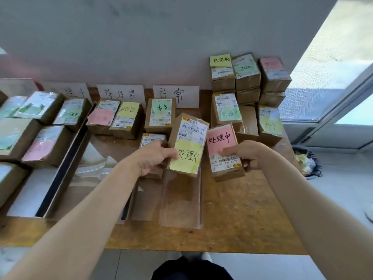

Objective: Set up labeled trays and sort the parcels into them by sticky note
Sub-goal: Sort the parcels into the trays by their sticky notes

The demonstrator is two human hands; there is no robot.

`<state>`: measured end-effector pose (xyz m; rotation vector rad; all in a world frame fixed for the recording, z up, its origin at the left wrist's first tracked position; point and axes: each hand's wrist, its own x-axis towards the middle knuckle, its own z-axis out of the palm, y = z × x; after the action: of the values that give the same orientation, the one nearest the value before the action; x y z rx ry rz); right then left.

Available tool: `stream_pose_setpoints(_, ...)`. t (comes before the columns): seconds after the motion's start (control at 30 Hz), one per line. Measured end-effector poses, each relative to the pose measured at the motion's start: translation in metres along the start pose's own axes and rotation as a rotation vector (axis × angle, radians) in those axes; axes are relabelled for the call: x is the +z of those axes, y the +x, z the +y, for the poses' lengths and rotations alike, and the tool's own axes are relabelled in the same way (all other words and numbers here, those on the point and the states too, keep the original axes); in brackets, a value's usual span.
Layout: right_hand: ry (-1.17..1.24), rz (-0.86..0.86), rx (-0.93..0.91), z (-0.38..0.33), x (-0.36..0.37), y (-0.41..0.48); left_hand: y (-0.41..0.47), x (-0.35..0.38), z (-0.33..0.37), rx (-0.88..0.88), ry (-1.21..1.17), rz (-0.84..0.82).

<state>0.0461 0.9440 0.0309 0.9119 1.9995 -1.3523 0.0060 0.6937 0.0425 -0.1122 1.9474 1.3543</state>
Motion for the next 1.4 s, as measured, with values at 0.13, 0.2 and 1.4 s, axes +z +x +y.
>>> stream_pose_setpoints(0.13,0.059,-0.037,-0.217,-0.032,-0.008,-0.015,-0.019,-0.008,0.008,0.084,-0.048,0.103)
stream_pose_setpoints(0.2,0.102,-0.067,-0.306,-0.048,-0.002,-0.021,-0.032,-0.018,0.007,0.108,-0.087,0.175)
stream_pose_setpoints(1.4,0.210,-0.160,-0.556,-0.244,0.375,-0.095,-0.152,-0.387,-0.137,0.243,-0.284,0.318)
